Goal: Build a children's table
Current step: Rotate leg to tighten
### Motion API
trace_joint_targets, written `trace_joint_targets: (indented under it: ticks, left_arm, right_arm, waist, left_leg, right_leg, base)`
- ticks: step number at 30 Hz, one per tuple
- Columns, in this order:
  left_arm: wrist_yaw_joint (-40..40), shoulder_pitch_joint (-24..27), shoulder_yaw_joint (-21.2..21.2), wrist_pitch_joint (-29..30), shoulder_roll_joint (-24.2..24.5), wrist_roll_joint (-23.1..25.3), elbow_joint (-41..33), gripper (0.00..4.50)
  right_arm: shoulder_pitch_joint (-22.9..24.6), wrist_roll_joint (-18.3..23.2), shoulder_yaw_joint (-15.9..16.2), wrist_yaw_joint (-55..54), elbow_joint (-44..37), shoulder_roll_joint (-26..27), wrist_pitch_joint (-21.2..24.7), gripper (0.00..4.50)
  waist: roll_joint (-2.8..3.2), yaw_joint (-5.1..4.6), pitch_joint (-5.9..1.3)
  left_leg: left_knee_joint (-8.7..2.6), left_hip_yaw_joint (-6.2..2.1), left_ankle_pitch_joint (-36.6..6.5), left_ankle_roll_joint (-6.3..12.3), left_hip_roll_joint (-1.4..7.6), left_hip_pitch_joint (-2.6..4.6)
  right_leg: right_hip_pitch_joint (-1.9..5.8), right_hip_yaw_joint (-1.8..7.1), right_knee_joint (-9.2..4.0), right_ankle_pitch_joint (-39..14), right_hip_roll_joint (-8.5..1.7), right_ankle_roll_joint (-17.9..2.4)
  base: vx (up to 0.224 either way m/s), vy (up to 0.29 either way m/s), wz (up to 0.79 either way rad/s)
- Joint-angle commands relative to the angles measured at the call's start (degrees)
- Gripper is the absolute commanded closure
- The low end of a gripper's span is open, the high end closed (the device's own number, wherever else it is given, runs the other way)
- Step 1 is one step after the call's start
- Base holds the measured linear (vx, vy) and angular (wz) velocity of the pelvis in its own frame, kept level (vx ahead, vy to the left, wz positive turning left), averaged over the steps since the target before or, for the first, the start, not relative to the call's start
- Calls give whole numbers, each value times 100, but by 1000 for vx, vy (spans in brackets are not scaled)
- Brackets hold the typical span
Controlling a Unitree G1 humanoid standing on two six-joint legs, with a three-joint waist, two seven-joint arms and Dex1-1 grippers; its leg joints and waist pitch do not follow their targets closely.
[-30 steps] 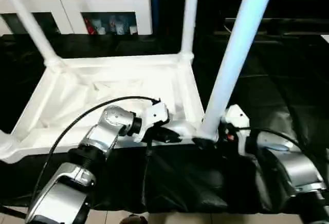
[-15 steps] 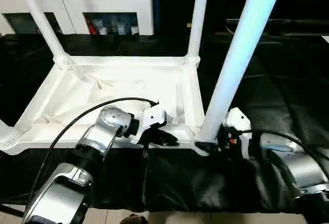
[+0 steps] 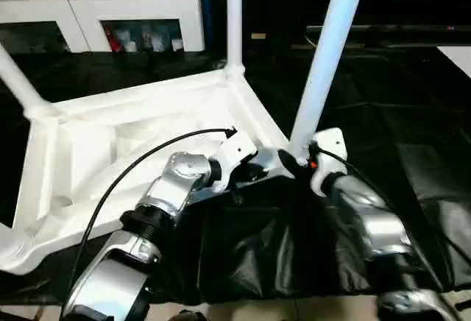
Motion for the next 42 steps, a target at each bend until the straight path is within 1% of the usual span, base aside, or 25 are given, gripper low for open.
trace_joint_targets:
  ticks: [1, 2, 3, 4, 5, 6, 8, 10, 12, 14, 15, 17, 19, 21, 22, 24, 26, 28, 31, 32, 37, 38, 40, 41, 42]
  left_arm:
    - [176, 51, -82, 22, -268, -8, -295, 450]
    - [194, 77, -104, 25, -272, -11, -321, 450]
    - [127, 89, -137, -19, -248, -17, -312, 450]
    - [45, 105, -161, -73, -212, -25, -310, 450]
    - [-26, 114, -176, -125, -185, -37, -306, 450]
    - [-125, 129, -188, -157, -154, -63, -321, 450]
    - [-378, 180, -219, -306, -56, -123, -355, 450]
    - [-535, 218, -228, -355, 12, -172, -389, 450]
    - [-820, 280, -237, -434, 117, -267, -456, 450]
    - [-1128, 355, -231, -406, 230, -374, -572, 450]
    - [-1283, 378, -243, -416, 285, -412, -608, 450]
    - [-1397, 400, -257, -419, 331, -434, -640, 450]
    - [-1799, 418, -316, -522, 524, -462, -636, 450]
    - [-1896, 422, -331, -566, 569, -466, -634, 450]
    - [-2089, 434, -347, -558, 635, -513, -659, 450]
    - [-2266, 440, -374, -602, 725, -539, -666, 450]
    - [-2469, 449, -407, -591, 822, -568, -686, 450]
    - [-2613, 447, -428, -572, 875, -602, -690, 450]
    - [-2629, 443, -441, -596, 896, -595, -686, 450]
    - [-2653, 441, -446, -600, 910, -599, -682, 450]
    - [-2735, 449, -451, -624, 960, -608, -668, 450]
    - [-2735, 449, -451, -624, 960, -608, -668, 450]
    - [-2755, 455, -455, -618, 967, -612, -674, 450]
    - [-2769, 461, -465, -614, 972, -623, -682, 450]
    - [-2767, 459, -472, -614, 972, -626, -684, 450]
  right_arm:
    - [28, -58, 301, -75, 334, 320, 63, 182]
    - [10, -48, 312, -87, 347, 352, 27, 126]
    - [7, -56, 328, -73, 328, 338, -9, 126]
    - [20, 0, 331, 43, 273, 316, -7, 112]
    - [31, 38, 337, 129, 226, 291, 10, 109]
    - [51, 14, 368, 168, 176, 246, 24, 104]
    - [130, -97, 520, 335, 27, 60, 21, 76]
    - [198, -152, 593, 516, -76, -90, 24, 76]
    - [316, -104, 641, 889, -279, -306, 69, 76]
    - [471, 55, 718, 1404, -577, -585, 98, 76]
    - [519, 132, 729, 1604, -690, -695, 135, 76]
    - [564, 188, 739, 1763, -790, -788, 160, 76]
    - [702, 319, 824, 2412, -1081, -1239, 126, 76]
    - [731, 367, 837, 2555, -1145, -1337, 135, 76]
    - [772, 423, 868, 2772, -1229, -1476, 151, 76]
    - [852, 503, 931, 3130, -1393, -1669, 201, 76]
    - [971, 604, 1072, 3590, -1620, -1918, 292, 76]
    - [1011, 651, 1129, 3769, -1703, -2015, 376, 76]
    - [1007, 663, 1129, 3767, -1700, -2009, 408, 76]
    - [1004, 675, 1136, 3779, -1700, -2011, 413, 92]
    - [983, 707, 1194, 3838, -1713, -1999, 456, 112]
    - [983, 707, 1194, 3838, -1713, -1999, 456, 135]
    - [990, 705, 1214, 3852, -1733, -2005, 461, 145]
    - [990, 697, 1219, 3832, -1746, -1979, 497, 145]
    - [989, 691, 1222, 3810, -1764, -1953, 527, 153]
  waist:
    - [-49, 2, -320]
    - [-44, 3, -317]
    - [-35, 3, -321]
    - [-20, 4, -324]
    - [-32, 0, -334]
    - [-6, 2, -329]
    - [-7, -3, -318]
    - [-35, -4, -311]
    - [-29, 4, -308]
    - [-41, 29, -309]
    - [-35, 38, -312]
    - [-23, 41, -308]
    - [-15, 66, -297]
    - [-21, 71, -287]
    - [-16, 79, -282]
    - [-13, 88, -286]
    - [-20, 118, -295]
    - [-19, 148, -315]
    - [-24, 164, -322]
    - [-19, 166, -325]
    - [-22, 168, -344]
    - [-19, 171, -345]
    - [-20, 175, -346]
    - [-40, 167, -346]
    - [-26, 174, -345]
  left_leg:
    - [-441, -228, -1342, 161, 386, 79]
    - [-436, -222, -1354, 174, 386, 90]
    - [-428, -218, -1323, 205, 382, 90]
    - [-429, -221, -1302, 219, 384, 88]
    - [-419, -211, -1240, 264, 380, 96]
    - [-417, -209, -1212, 302, 378, 94]
    - [-421, -207, -1254, 318, 376, 97]
    - [-418, -204, -1276, 329, 375, 85]
    - [-417, -202, -1285, 339, 380, 99]
    - [-409, -196, -1211, 409, 393, 95]
    - [-400, -194, -1145, 467, 396, 97]
    - [-401, -191, -1141, 506, 402, 91]
    - [-404, -183, -1287, 474, 408, 110]
    - [-414, -187, -1360, 450, 413, 102]
    - [-421, -189, -1434, 393, 419, 116]
    - [-427, -195, -1457, 362, 426, 115]
    - [-420, -193, -1433, 385, 429, 115]
    - [-405, -190, -1314, 427, 436, 107]
    - [-398, -191, -1252, 424, 434, 106]
    - [-397, -196, -1235, 411, 435, 109]
    - [-380, -189, -1163, 411, 424, 106]
    - [-381, -187, -1158, 416, 426, 111]
    - [-373, -186, -1134, 426, 425, 110]
    - [-373, -182, -1125, 432, 423, 109]
    - [-374, -186, -1122, 431, 426, 107]
  right_leg:
    - [225, 289, -442, -1275, -440, -1173]
    - [218, 291, -443, -1236, -436, -1177]
    - [227, 295, -430, -1106, -430, -1203]
    - [232, 292, -420, -1026, -422, -1215]
    - [233, 290, -407, -830, -408, -1252]
    - [238, 289, -397, -715, -410, -1295]
    - [240, 283, -410, -727, -408, -1308]
    - [263, 288, -409, -791, -418, -1294]
    - [255, 295, -423, -872, -420, -1287]
    - [271, 303, -403, -734, -418, -1299]
    - [265, 299, -390, -622, -416, -1348]
    - [264, 292, -383, -600, -409, -1398]
    - [254, 294, -411, -841, -412, -1398]
    - [256, 295, -423, -983, -414, -1367]
    - [244, 300, -435, -1122, -421, -1354]
    - [246, 301, -433, -1180, -422, -1348]
    - [259, 301, -427, -1127, -416, -1331]
    - [258, 297, -392, -942, -424, -1397]
    - [254, 295, -391, -921, -436, -1450]
    - [254, 293, -385, -914, -436, -1459]
    - [265, 290, -370, -793, -433, -1483]
    - [262, 290, -371, -789, -434, -1487]
    - [264, 289, -367, -764, -433, -1496]
    - [265, 288, -368, -771, -429, -1495]
    - [265, 287, -362, -797, -428, -1493]
  base:
    - [0, 0, 0]
    - [0, 0, 0]
    - [0, 0, 0]
    - [0, 0, 0]
    - [0, 0, 0]
    - [0, 0, 0]
    - [0, 0, 0]
    - [0, 0, 0]
    - [0, 0, 0]
    - [0, 0, 0]
    - [0, 0, 0]
    - [0, 0, 0]
    - [0, 0, 0]
    - [0, 0, 0]
    - [0, 0, 0]
    - [0, 0, 0]
    - [0, 0, 0]
    - [0, 0, 0]
    - [0, 0, 0]
    - [0, 0, 0]
    - [0, 0, 0]
    - [0, 0, 0]
    - [0, 0, 0]
    - [0, 0, 0]
    - [0, 0, 0]
